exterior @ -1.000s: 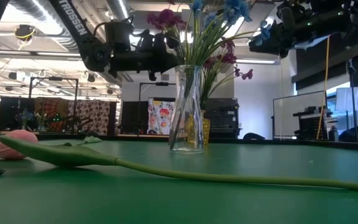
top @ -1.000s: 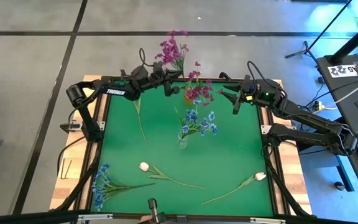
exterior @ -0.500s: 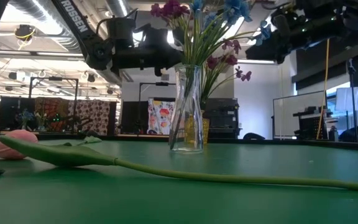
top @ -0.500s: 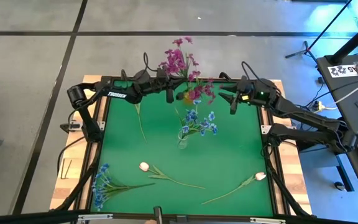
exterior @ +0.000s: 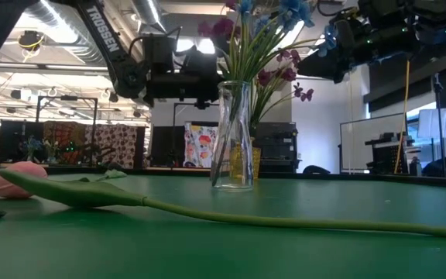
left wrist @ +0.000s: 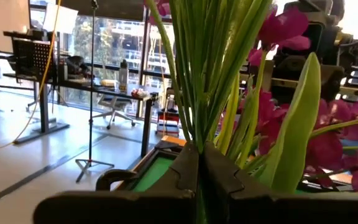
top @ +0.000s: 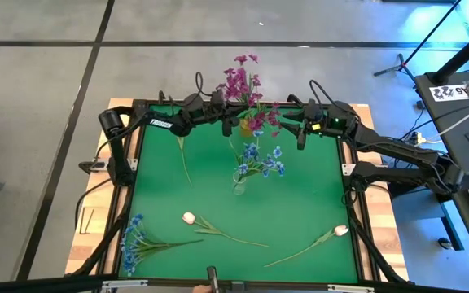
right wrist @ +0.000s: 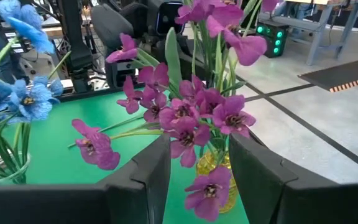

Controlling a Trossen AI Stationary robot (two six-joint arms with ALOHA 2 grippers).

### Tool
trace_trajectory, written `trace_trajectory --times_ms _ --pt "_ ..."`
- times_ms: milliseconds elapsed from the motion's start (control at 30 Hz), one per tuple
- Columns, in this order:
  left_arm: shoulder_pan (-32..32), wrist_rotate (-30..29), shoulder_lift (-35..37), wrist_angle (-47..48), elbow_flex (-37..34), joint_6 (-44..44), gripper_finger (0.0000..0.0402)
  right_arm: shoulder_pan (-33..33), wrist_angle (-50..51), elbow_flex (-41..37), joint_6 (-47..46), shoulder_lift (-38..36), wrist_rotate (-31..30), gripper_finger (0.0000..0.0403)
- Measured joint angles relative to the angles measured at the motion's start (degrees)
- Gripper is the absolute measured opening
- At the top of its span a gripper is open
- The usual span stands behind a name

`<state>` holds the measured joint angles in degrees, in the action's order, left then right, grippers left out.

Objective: Sort flowers into vase by color
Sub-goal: Put the purple flowers into the yellow vase

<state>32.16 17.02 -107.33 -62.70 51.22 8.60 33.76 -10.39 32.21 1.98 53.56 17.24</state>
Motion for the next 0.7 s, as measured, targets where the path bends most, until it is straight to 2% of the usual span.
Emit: trace_trajectory --times_ms 433,700 --pt "0.7 -1.6 -0.1 -4.1 0.0 -2.1 0.0 0.0 1.2 0.0 0.0 0.0 1.5 0.016" --pt "0.8 -4.3 -0.1 -1.9 0.0 -4.8 0.0 0.0 1.4 0.0 0.0 0.0 1.5 0.016"
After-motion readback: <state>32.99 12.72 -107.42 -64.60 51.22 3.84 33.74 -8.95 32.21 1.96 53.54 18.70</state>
